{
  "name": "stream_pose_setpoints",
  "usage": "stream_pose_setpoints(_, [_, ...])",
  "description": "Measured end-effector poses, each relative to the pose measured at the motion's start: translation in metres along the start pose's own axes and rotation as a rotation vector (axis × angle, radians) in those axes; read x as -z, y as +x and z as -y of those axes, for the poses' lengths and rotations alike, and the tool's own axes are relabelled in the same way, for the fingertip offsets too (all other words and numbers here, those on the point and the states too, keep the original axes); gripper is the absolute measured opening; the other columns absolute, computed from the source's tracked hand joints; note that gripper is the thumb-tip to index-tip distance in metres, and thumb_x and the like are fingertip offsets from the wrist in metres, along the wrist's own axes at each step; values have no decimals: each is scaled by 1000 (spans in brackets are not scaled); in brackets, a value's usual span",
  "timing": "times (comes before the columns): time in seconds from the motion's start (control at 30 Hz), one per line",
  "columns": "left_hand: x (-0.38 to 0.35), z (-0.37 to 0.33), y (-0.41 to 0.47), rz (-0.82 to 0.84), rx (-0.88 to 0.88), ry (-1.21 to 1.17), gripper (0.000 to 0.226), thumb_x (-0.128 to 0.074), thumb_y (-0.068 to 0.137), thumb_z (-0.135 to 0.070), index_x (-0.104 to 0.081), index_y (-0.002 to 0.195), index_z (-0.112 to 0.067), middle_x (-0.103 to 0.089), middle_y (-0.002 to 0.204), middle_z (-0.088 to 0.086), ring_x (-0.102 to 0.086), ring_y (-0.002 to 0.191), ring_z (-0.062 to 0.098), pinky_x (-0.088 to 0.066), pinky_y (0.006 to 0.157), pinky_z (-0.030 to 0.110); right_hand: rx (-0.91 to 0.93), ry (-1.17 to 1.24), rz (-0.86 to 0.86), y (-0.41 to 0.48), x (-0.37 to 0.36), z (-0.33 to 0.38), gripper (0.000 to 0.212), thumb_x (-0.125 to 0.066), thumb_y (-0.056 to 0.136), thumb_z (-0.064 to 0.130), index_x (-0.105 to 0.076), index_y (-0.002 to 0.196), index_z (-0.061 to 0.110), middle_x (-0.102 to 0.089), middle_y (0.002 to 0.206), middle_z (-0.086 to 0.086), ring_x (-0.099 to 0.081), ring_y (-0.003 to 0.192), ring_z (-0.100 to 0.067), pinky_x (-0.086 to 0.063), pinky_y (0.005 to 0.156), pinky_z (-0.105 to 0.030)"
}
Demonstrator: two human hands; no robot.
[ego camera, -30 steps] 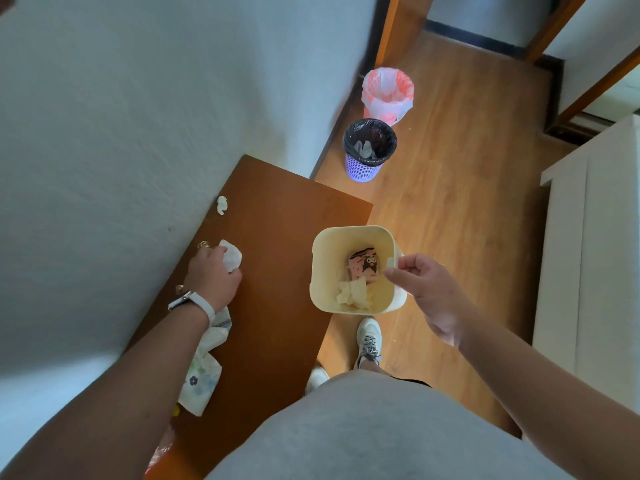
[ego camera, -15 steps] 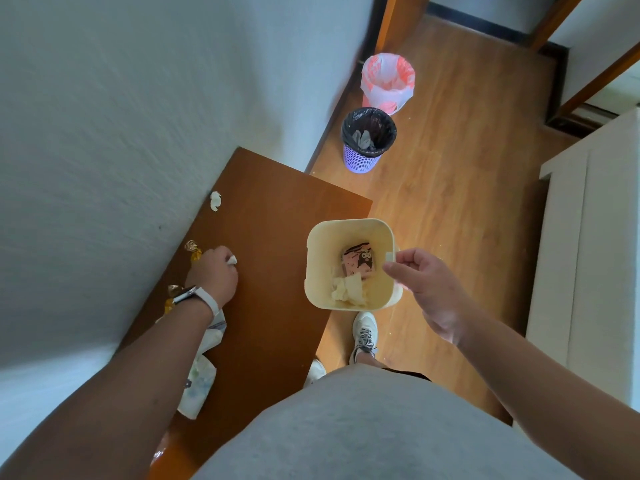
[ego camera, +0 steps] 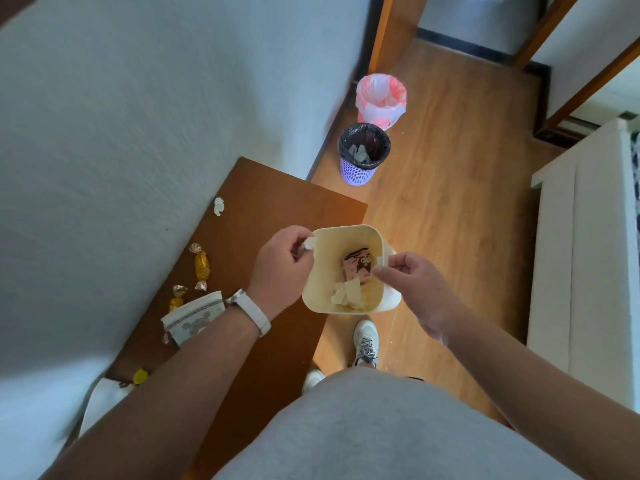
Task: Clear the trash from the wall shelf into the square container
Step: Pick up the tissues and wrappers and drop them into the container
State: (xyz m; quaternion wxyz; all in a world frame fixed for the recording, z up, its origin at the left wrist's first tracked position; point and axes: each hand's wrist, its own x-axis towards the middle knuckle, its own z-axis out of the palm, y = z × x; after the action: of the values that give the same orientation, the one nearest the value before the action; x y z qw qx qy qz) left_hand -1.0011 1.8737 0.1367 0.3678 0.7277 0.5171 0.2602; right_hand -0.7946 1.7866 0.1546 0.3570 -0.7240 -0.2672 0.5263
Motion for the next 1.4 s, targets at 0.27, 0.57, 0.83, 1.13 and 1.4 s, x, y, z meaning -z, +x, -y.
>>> stream_pose_setpoints(0.27, [-19, -17, -11, 220, -202, 72, 19, -60, 93, -25, -67, 109, -18, -66, 102, -5, -62, 88, 17, -55, 72, 35, 16, -8, 4, -9, -2, -2, 53, -79, 65, 50, -69, 103, 14, -75, 107, -16, -67, 97, -27, -49, 100, -51])
stream_pose_setpoints(0.57, [14, 16, 7, 212, -261, 248, 53, -61, 88, -51, -60, 130, -19, -56, 131, -5, -43, 114, 1, -45, 92, 25, -8, 2, 10, 0, -3, 0, 47, -78, 71, 43, -68, 105, 12, -75, 105, -14, -65, 93, -23, -50, 93, -43])
stream_pose_setpoints(0.83, [26, 53, 26, 62, -72, 222, 39, -60, 93, -38, -58, 127, -18, -57, 127, -1, -49, 114, 9, -46, 90, 27, -25, -23, 21, 18, -3, 7, 54, -77, 65, 50, -69, 106, 15, -75, 110, -16, -66, 112, -38, -49, 104, -52])
stream_pose_setpoints(1.13, [47, 120, 86, -85, 470, 332, 55, -57, 94, -23, -39, 145, -11, -45, 140, 12, -49, 124, 29, -45, 96, 40, -48, 5, 47, 38, -2, 23, 44, -77, 71, 44, -70, 103, 14, -75, 104, -15, -62, 91, -20, -48, 91, -41])
stream_pose_setpoints(1.4, [53, 168, 118, 73, 460, 556, 52, -53, 90, -19, -44, 141, -13, -49, 140, 12, -48, 126, 33, -42, 103, 46, -63, -10, 40, 48, 1, 25, 43, -77, 74, 44, -70, 103, 14, -74, 93, -7, -62, 86, -17, -47, 88, -38])
